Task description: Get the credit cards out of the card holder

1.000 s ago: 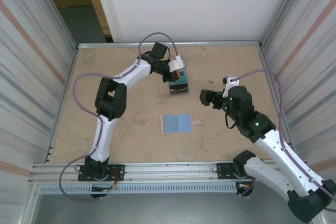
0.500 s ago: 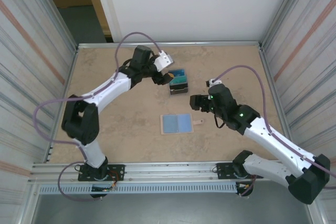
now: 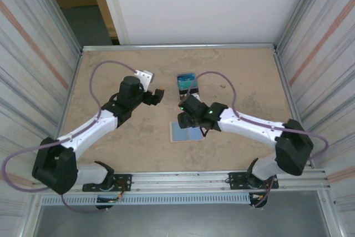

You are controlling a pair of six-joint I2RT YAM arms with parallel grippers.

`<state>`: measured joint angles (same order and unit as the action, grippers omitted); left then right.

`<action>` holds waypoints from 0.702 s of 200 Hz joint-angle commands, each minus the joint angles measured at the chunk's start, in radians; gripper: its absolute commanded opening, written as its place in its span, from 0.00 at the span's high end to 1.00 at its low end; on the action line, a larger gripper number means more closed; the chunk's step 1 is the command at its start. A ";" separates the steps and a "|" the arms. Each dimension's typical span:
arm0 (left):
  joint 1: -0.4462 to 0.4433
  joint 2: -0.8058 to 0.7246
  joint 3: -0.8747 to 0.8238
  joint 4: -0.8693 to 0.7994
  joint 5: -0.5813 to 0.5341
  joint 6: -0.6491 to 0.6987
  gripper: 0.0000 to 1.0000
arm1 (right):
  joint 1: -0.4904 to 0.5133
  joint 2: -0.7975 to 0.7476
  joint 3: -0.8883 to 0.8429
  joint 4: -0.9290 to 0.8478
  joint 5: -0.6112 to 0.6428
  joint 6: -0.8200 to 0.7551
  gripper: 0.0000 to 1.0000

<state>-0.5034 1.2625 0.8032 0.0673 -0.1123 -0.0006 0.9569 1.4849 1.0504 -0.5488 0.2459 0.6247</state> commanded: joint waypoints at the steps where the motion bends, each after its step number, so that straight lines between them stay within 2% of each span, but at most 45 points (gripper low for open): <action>1: 0.008 -0.074 -0.059 0.003 -0.118 -0.163 0.01 | 0.033 0.074 0.058 -0.052 -0.023 0.026 0.31; 29: 0.010 -0.119 -0.109 -0.052 -0.176 -0.229 0.01 | 0.059 0.158 0.099 -0.057 -0.039 0.025 0.35; 76: 0.012 -0.140 -0.162 -0.054 -0.164 -0.242 0.01 | 0.080 0.263 0.146 -0.066 -0.052 0.014 0.43; 140: 0.011 -0.131 -0.171 -0.070 -0.180 -0.263 0.01 | 0.109 0.360 0.183 -0.073 -0.074 0.006 0.43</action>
<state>-0.4984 1.1477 0.6407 0.0071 -0.2638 -0.2417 1.0550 1.8179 1.2041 -0.5884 0.1852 0.6277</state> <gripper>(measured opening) 0.986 0.561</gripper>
